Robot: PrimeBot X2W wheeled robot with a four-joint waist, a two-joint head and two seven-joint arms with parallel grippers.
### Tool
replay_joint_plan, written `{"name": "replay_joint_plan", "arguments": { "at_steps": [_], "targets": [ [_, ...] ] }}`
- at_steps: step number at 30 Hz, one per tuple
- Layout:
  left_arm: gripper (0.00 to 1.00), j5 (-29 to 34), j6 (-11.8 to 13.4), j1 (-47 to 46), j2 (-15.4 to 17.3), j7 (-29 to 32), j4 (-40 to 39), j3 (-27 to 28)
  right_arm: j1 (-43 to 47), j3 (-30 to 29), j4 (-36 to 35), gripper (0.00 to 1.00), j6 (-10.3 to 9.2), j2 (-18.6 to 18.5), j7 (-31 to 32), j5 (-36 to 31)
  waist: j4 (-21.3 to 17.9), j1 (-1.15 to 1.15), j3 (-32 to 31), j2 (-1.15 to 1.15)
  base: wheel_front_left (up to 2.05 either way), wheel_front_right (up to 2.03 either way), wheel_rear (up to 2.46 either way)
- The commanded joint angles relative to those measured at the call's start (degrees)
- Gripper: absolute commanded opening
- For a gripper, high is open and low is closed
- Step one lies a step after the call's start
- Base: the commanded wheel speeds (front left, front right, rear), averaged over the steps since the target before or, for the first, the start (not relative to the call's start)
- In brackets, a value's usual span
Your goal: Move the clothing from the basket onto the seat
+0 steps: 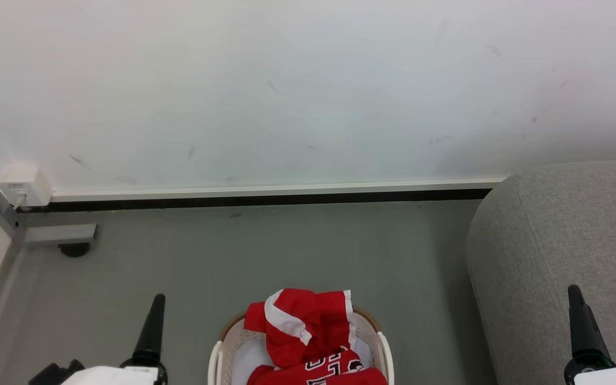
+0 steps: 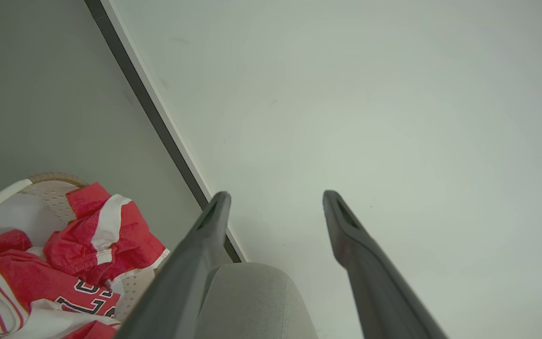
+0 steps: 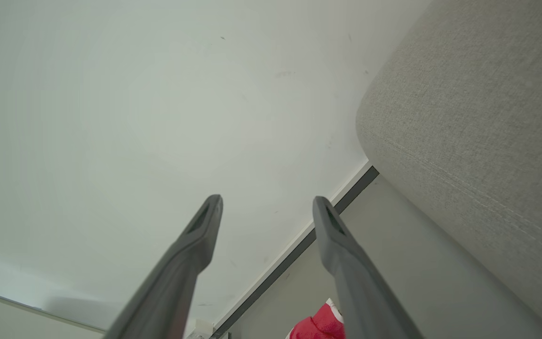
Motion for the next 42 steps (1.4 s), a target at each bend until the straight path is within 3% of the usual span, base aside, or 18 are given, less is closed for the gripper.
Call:
{"name": "replay_joint_plan", "arguments": {
  "at_steps": [1,17,42],
  "targets": [
    [1.00,3.0,0.7,-0.9,0.4,-0.6,-1.3,-0.2,-0.1,0.3,-1.5,1.00,-0.03,-1.0,-0.8,-3.5,0.1,0.00,0.0,0.00,0.00,0.00,0.00],
    [1.00,21.8,4.8,0.1,0.5,-3.9,-3.2,-3.6,0.7,1.7,-2.1,1.00,-0.04,-2.4,-4.2,-22.2,0.4,0.00,0.0,0.00,0.00,0.00,0.00],
    [1.00,43.8,6.3,0.7,0.7,-8.0,-3.5,-5.7,1.8,2.1,-1.9,1.00,-0.06,-2.6,-8.2,-39.9,1.2,0.00,-0.2,0.00,0.00,0.00,0.00]
  ]
}}
